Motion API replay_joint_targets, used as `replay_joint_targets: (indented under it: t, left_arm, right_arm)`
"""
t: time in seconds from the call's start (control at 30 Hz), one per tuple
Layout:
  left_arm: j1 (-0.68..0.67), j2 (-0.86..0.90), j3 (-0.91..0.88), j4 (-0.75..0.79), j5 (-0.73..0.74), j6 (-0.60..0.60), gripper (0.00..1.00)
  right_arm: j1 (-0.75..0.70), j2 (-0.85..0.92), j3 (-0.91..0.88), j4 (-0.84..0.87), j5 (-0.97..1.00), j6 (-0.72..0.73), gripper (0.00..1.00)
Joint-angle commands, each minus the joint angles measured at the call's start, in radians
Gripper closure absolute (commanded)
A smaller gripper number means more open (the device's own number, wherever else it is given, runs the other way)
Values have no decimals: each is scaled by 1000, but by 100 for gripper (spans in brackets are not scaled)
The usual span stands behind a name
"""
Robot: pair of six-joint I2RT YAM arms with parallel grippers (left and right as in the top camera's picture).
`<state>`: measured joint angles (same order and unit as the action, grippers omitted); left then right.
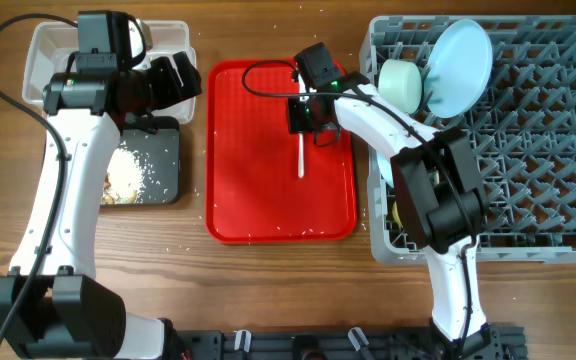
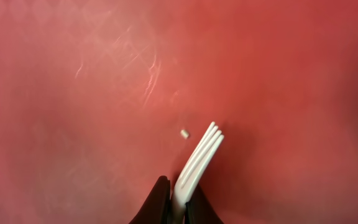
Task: Sort waste into correct bins and load items into the dishwasher rack
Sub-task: 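Grasp the white fork on the red tray with the right gripper, then insert the white fork into the rack with the right gripper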
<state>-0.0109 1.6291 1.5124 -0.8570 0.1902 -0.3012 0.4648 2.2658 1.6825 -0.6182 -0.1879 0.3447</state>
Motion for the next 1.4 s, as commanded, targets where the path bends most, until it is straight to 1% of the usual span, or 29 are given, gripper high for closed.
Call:
replay_joint_targets:
  t: [0.0,0.07,0.13,0.2,0.23,0.3,0.4,0.5,0.6,0.7,0.73,0.77,0.8,0.83,0.9,1.03,1.2,1.27,1.3,1.37]
  left_arm:
    - [5,-11,13,3,-5,5,0]
    - [5,-11,13,3,-5,5,0]
    - [5,-11,13,3,-5,5,0]
    - [5,-11,13,3,-5,5,0]
    - [5,-11,13,3,-5,5,0]
    - [5,-11,13,3,-5,5,0]
    - [5,-11,13,3,-5,5,0]
    - [5,-11,13,3,-5,5,0]
    - [5,-11,13,3,-5,5,0]
    - [5,-11,13,3,-5,5,0]
    - [5,-11,13,3,-5,5,0]
    - [5,-11,13,3,-5,5,0]
    - [5,-11,13,3,-5,5,0]
    - [5,-11,13,3,-5,5,0]
    - [5,-11,13,3,-5,5,0]
    - [5,-11,13,3,-5,5,0]
    - [5,-11,13,3,-5,5,0]
    - [5,-11,13,3,-5,5,0]
    - [5,-11,13,3,-5,5,0]
    - [5,-11,13,3,-5,5,0]
  right_arm:
    - [-2,-116,3,-50,-36,-7,96]
    - [-6,-286,3,-136,19,-59,96]
    - [-20,-470,2,-278,186,-106,96]
    - [-42,-602,2,-401,321,-194,96]
    - [-54,-647,2,-451,366,-244,96]
    - [-98,-724,0,-574,463,-283,95]
    - [-187,-752,-20,-684,478,-296,96]
    - [-275,-751,-102,-690,479,-377,96]
    - [-351,-751,-235,-608,479,-447,96]
    - [-398,-751,-324,-549,478,-449,95]
    - [-406,-751,-342,-531,475,-447,88]
    - [-408,-751,-354,-513,470,-446,60]
    - [-408,-751,-356,-504,471,-446,37]
    - [-408,-751,-356,-495,471,-446,28]
    - [-408,-751,-355,-480,471,-438,27]
    - [-407,-763,-326,-475,458,-386,28]
    - [-406,-891,-179,-482,193,-397,29]
    - [-406,-966,-117,-503,121,-396,18]
    - [-406,-999,-102,-510,101,-397,0]
    - [-406,-1100,-96,-530,95,-394,0]
